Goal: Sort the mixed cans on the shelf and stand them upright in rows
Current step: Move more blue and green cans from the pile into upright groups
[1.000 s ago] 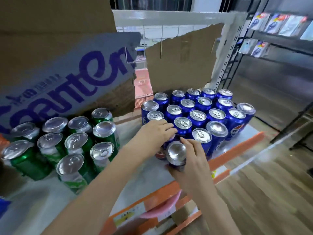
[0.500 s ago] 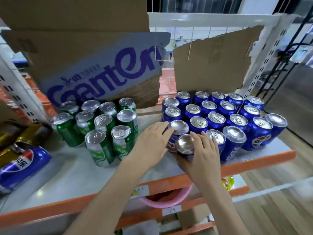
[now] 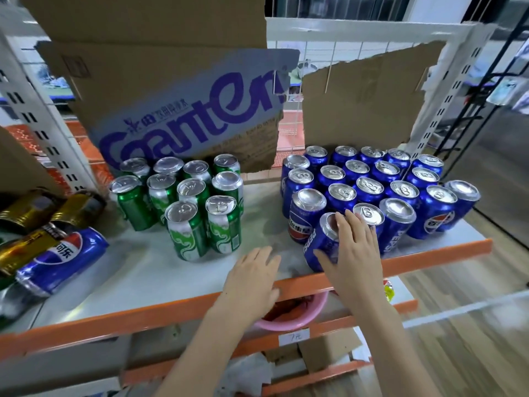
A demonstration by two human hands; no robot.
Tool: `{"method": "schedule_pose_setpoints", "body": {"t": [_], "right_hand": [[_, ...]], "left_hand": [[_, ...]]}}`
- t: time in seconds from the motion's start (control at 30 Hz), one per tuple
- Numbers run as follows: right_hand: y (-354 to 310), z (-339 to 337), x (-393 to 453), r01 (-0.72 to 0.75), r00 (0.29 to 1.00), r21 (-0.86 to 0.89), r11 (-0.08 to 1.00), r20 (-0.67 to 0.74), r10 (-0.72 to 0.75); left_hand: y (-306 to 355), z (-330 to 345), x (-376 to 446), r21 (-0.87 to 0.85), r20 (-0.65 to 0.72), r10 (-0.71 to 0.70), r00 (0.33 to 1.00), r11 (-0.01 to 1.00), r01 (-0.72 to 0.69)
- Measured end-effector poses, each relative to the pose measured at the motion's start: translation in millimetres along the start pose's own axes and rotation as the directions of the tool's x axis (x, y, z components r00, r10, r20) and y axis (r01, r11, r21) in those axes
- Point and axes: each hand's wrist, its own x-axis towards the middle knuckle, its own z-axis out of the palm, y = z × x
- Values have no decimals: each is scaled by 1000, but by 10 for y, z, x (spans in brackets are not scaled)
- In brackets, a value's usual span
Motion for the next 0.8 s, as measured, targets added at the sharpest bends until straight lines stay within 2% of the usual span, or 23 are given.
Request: {"method": "schedule_pose_setpoints", "body": {"t": [0.1, 0.23, 0.37, 0.63, 0.7, 0.8], "right_hand": [[-2, -20, -11, 7, 1000, 7, 1000, 4, -7], [-145, -27, -42, 46, 995, 44, 998, -86, -42], [-515, 66, -285, 64, 990, 90, 994, -130, -52], [-1635, 549, -1099, 231, 960, 168, 958, 117, -252], [-2032, 632, -1274, 268, 944, 155, 951, 152, -291], [-2798, 726, -1525, 321, 912, 196, 926, 199, -359]], "left_hand": [[59, 69, -42, -41, 6, -37, 999, 998, 38], [48, 61, -157, -75, -61, -101, 993, 992, 97], [-120, 54, -471, -83, -118, -226, 967, 973, 217], [-930, 44, -1634, -165, -113, -499, 859, 862, 479], [-1221, 118, -2053, -185, -108, -555, 825, 826, 532], [-1765, 119, -2804, -129, -85, -641, 763, 766, 630]]}}
